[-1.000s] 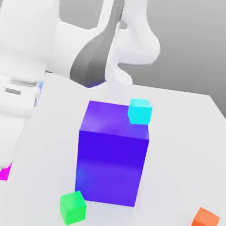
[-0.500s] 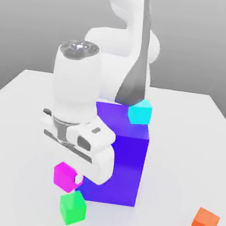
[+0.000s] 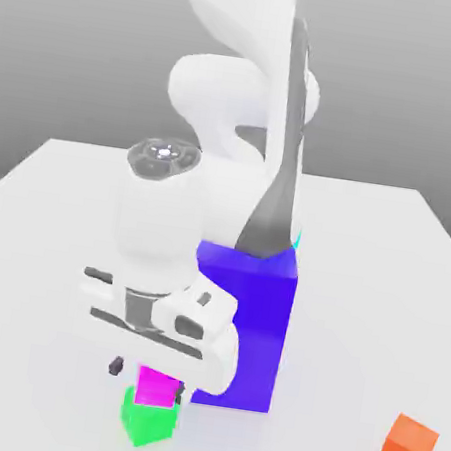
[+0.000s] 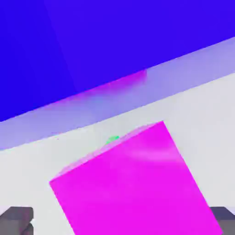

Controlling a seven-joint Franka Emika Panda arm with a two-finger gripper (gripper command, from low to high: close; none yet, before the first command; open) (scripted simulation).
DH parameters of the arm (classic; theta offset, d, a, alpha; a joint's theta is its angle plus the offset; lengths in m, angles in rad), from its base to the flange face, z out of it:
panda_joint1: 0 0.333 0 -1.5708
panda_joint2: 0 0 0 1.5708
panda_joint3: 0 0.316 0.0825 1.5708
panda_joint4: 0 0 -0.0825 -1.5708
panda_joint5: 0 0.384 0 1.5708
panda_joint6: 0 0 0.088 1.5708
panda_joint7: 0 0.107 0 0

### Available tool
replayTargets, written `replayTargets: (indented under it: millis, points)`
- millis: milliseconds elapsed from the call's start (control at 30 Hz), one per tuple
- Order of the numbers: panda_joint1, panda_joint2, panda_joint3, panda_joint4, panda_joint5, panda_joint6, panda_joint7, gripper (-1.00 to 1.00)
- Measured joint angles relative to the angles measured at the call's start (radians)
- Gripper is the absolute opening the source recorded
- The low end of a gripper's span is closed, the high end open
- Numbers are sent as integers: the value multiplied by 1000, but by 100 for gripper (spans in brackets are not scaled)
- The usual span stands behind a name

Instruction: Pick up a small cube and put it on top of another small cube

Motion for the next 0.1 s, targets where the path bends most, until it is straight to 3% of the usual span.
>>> replayTargets:
  millis: [100]
  points:
    - [7, -88, -21, -6, -70, -78, 51, 100]
